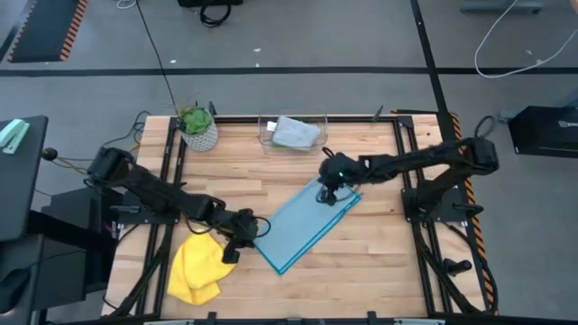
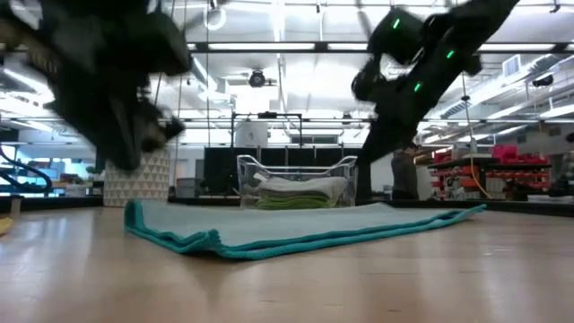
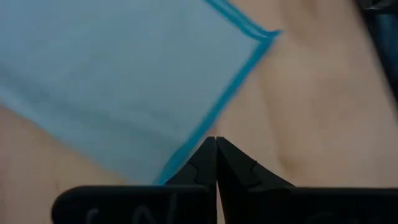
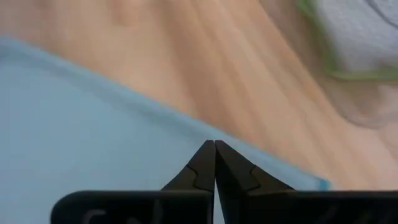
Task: Fold microfiber towels
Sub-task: Fold the blue microfiber cloth
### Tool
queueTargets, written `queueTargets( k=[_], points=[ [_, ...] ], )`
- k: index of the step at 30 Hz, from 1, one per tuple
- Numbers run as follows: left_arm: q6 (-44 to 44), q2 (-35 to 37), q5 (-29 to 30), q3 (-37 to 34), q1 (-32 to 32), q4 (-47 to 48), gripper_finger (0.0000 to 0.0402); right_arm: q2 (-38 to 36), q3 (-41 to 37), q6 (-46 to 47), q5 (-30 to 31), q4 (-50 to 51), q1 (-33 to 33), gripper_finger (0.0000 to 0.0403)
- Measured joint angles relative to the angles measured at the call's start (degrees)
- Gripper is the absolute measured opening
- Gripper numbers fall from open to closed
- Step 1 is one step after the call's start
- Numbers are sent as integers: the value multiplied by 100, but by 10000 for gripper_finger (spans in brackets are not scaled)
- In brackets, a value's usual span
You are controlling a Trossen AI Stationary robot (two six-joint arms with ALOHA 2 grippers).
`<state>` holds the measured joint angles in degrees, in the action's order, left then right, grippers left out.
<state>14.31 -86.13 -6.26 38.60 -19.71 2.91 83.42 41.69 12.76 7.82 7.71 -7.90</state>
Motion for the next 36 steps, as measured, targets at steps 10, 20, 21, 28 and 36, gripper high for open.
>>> queueTargets(
  k=[10,20,21,28,36],
  points=[
    [-59,498,1343,-28,326,1826,29,-381,2,1108,850,33,1777,13],
    [-149,-10,901,-165,78,646,9,712,281,1151,835,-1334,3268,87],
    [-147,-26,902,-162,54,603,11,918,423,1156,841,-1271,3345,102],
    [-125,5,1038,-165,10,799,13,2478,2108,614,858,-704,3590,178],
    [-145,66,1073,-165,-372,686,11,3404,3211,506,862,-547,3785,199]
  ],
)
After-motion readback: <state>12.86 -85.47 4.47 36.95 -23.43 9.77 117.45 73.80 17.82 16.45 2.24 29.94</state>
